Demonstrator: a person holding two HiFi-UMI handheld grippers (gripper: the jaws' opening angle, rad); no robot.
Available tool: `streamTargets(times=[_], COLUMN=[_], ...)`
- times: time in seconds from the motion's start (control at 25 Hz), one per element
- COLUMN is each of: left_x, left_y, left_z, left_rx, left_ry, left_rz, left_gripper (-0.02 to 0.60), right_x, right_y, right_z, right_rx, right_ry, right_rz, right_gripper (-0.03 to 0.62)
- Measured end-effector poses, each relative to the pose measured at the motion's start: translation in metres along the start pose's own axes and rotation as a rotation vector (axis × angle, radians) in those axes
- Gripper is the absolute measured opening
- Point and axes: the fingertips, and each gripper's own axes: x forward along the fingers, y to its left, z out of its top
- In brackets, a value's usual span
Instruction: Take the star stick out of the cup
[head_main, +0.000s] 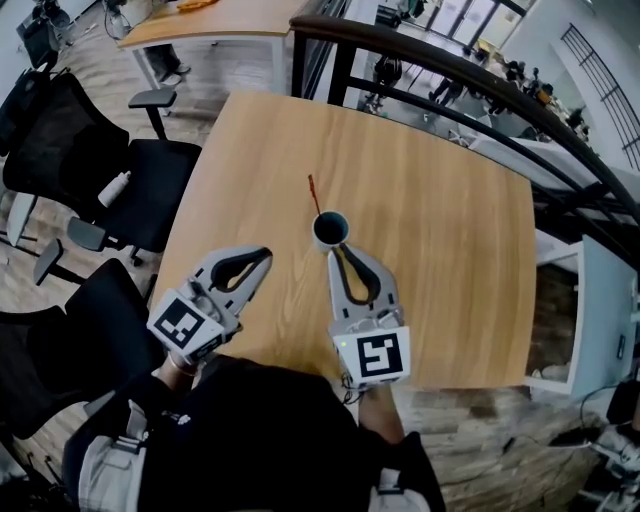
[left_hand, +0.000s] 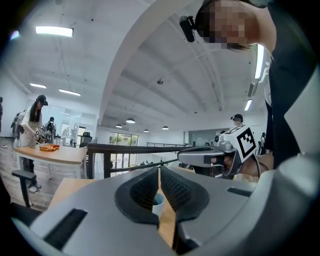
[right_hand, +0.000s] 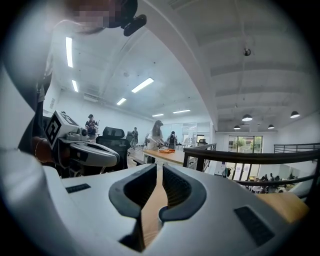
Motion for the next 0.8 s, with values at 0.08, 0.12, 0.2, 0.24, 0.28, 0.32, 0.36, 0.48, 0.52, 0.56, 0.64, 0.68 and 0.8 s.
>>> streamTargets(times=[0.08, 0.12, 0.2, 0.24, 0.28, 0.32, 0.36, 0.48, 0.52, 0.56, 0.64, 0.68, 0.8], left_x=[0.005, 0.008, 0.013, 0.015, 0.017, 0.019, 0.020, 0.026, 0.027, 0.028, 0.030, 0.031, 0.039], left_y=[0.008, 0.013, 0.025, 0.030, 0.035, 0.038, 0.041, 0.050, 0.054, 0.058, 0.068, 0.074, 0.088], left_z=[0.000, 0.000, -0.001, -0.003, -0.005, -0.008, -0.011, -0.020, -0.022, -0.024, -0.030, -0.034, -0.041], left_rx=[-0.009, -0.012, -0.019, -0.023, -0.029, -0.035, -0.040, -0.050, -0.056, -0.065, -0.083, -0.089, -0.094], left_ry=[0.003, 0.004, 0.004, 0.003, 0.003, 0.006, 0.011, 0.034, 0.038, 0.041, 0.049, 0.056, 0.061], left_rz=[0.000, 0.001, 0.005, 0.008, 0.013, 0.017, 0.019, 0.021, 0.023, 0.026, 0.032, 0.035, 0.041], left_gripper=[0.023, 0.023, 0.023, 0.023, 0.023, 0.023, 0.023, 0.023, 0.023, 0.023, 0.023, 0.023, 0.023], right_x=[0.009, 0.015, 0.028, 0.035, 0.040, 0.045, 0.049, 0.061, 0.066, 0.072, 0.085, 0.091, 0.110], right_y=[-0.004, -0.006, -0.010, -0.013, -0.015, -0.016, -0.018, -0.023, -0.024, -0.023, -0.022, -0.021, -0.024], right_z=[-0.002, -0.004, -0.010, -0.013, -0.016, -0.020, -0.024, -0.036, -0.040, -0.045, -0.059, -0.066, -0.082], right_rx=[0.006, 0.008, 0.002, -0.005, -0.011, -0.013, -0.011, 0.000, 0.008, 0.021, 0.047, 0.050, 0.039], right_ry=[0.014, 0.022, 0.042, 0.051, 0.058, 0.066, 0.074, 0.099, 0.110, 0.124, 0.161, 0.179, 0.212], right_rz=[0.003, 0.005, 0.009, 0.011, 0.011, 0.011, 0.011, 0.012, 0.017, 0.030, 0.065, 0.077, 0.087], right_gripper=[0.025, 0.025, 0.026, 0.025, 0.026, 0.026, 0.026, 0.026, 0.026, 0.032, 0.083, 0.107, 0.106])
